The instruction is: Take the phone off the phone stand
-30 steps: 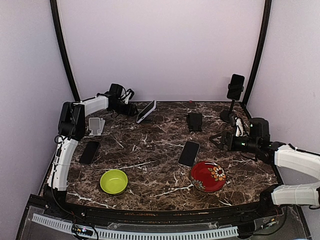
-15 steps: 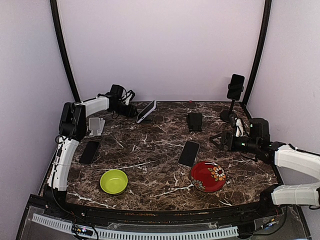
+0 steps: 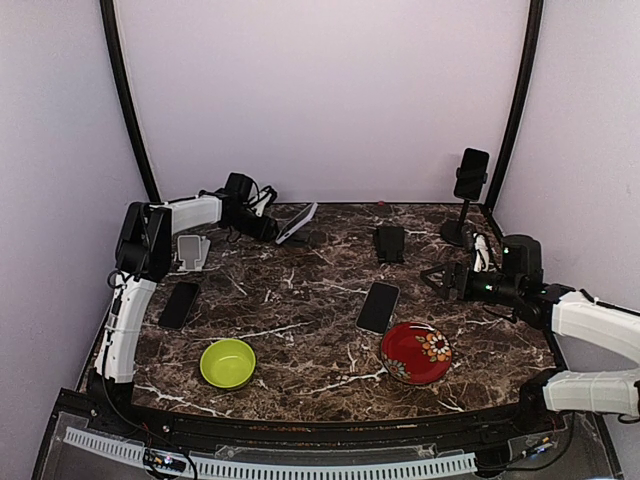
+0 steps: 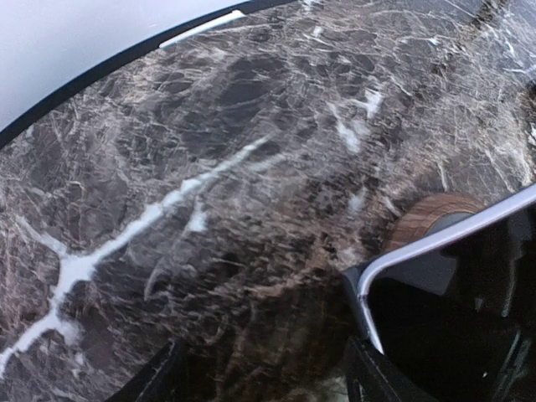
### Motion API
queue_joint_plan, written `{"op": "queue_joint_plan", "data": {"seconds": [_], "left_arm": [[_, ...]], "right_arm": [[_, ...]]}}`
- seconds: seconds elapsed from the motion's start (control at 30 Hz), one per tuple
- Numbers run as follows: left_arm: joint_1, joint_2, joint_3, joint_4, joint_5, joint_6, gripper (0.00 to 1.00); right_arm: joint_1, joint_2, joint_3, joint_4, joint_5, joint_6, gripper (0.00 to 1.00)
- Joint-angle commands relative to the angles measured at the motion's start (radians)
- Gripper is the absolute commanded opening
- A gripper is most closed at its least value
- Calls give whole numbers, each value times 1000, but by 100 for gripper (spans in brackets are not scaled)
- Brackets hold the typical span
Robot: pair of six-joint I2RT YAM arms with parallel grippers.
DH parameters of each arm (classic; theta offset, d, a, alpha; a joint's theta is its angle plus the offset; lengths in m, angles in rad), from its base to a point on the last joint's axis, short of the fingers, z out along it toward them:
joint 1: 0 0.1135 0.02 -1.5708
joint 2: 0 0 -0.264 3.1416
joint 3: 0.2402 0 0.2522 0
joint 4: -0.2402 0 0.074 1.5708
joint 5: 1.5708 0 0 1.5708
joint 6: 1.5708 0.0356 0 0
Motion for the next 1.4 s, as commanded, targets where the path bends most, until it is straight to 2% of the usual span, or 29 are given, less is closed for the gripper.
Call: {"op": "queue_joint_plan", "data": {"seconds": [0.0,0.4,0.83,1.13,1.37], "left_arm": [[-28,-93,-44,-19,80,35,66],[-29,-68,11,18,-64,-20,70],[-28,88,237,-11,-38,-53,72],[-29,98,230,-26,14,-43,71],[-28,26,138,-23,26,-15,69]], "right_arm": [[4,-21,-9,27,7,-5,99],[4,-19,-17,36,11,-3,99],[4,-2,-8,32,16,-2,99],[4,4,-2,30,15,-4,99],[4,-1,-2,35,12,-4,99]]}}
